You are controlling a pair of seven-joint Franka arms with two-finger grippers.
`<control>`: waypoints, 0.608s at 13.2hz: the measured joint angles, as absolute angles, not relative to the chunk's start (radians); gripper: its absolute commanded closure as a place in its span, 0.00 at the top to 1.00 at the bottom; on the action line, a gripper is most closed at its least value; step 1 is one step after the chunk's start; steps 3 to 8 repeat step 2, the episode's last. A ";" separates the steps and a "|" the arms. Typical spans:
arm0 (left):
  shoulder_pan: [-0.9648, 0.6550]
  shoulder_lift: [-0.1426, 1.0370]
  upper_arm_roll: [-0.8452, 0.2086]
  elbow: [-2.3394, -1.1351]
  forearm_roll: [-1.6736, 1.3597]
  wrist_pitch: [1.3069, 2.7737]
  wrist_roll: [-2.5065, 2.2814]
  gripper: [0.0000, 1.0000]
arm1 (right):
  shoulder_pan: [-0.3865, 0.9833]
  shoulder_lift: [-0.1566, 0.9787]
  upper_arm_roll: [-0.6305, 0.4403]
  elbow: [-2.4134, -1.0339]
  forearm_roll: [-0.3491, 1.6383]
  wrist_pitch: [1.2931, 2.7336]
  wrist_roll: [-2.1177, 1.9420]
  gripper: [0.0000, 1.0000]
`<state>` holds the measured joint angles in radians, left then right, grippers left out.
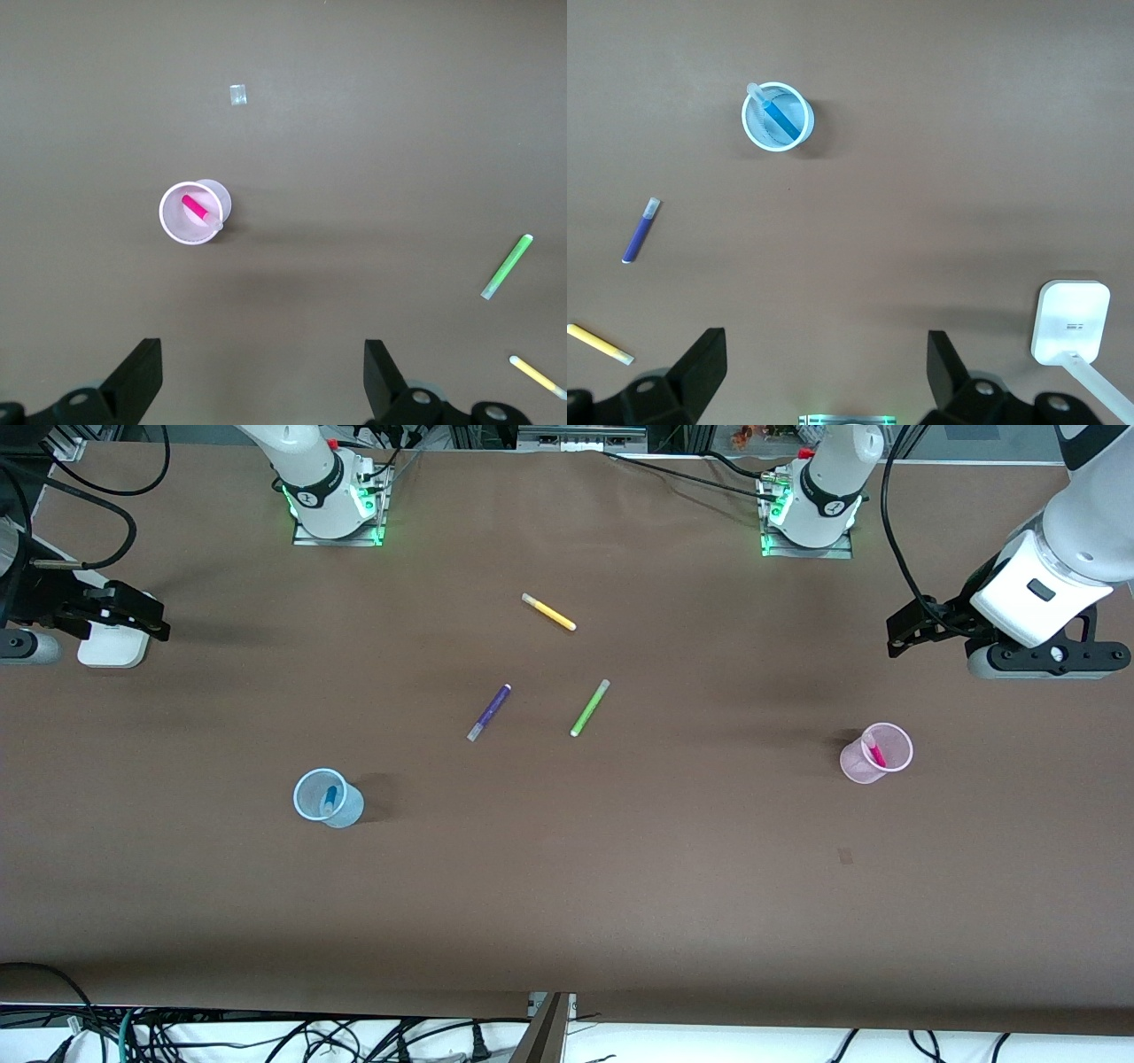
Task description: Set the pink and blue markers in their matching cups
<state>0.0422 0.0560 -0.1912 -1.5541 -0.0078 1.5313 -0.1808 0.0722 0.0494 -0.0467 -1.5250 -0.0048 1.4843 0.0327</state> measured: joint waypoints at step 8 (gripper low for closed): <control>0.044 0.063 -0.182 -1.556 -0.009 1.531 -0.181 1.00 | 0.072 0.049 -0.046 -1.525 -0.005 1.484 0.033 1.00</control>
